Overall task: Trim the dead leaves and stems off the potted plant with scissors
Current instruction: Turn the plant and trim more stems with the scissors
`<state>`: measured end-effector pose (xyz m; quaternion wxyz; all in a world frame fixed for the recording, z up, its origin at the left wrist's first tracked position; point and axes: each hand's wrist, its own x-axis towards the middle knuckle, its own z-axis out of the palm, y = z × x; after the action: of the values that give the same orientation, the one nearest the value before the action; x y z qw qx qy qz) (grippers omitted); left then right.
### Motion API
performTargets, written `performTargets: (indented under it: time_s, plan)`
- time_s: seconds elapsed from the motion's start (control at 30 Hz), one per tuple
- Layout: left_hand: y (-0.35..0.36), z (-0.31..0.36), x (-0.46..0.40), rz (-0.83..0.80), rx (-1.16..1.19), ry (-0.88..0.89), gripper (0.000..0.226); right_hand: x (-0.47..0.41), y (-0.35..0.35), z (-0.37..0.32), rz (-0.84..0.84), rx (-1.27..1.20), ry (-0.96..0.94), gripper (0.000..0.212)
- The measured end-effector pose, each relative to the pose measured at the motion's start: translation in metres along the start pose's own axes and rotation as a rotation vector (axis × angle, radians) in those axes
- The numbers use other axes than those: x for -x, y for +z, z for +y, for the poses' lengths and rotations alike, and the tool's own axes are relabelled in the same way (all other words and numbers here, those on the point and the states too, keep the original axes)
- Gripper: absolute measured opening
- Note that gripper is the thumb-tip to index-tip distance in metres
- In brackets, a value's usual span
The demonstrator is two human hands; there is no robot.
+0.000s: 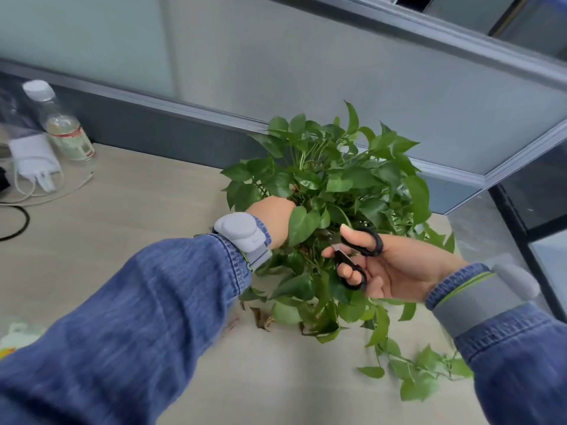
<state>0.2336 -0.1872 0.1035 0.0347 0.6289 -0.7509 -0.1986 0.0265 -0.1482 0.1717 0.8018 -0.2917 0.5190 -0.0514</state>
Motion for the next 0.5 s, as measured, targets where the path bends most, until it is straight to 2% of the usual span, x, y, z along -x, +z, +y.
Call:
performTargets:
  time_s: [0.13,0.27,0.5]
  plan:
    - [0.001,0.000,-0.003,-0.049,0.000,0.002,0.023,0.000,0.000,0.003,-0.066,0.023,0.057,0.052]
    - [0.003,0.001,-0.002,-0.024,0.013,-0.028,0.023,-0.005,-0.002,0.006,-0.131,-0.084,0.079,0.049]
    - [0.001,0.004,0.001,-0.028,0.016,-0.040,0.023,-0.027,0.003,0.015,-0.098,-0.290,0.052,0.047]
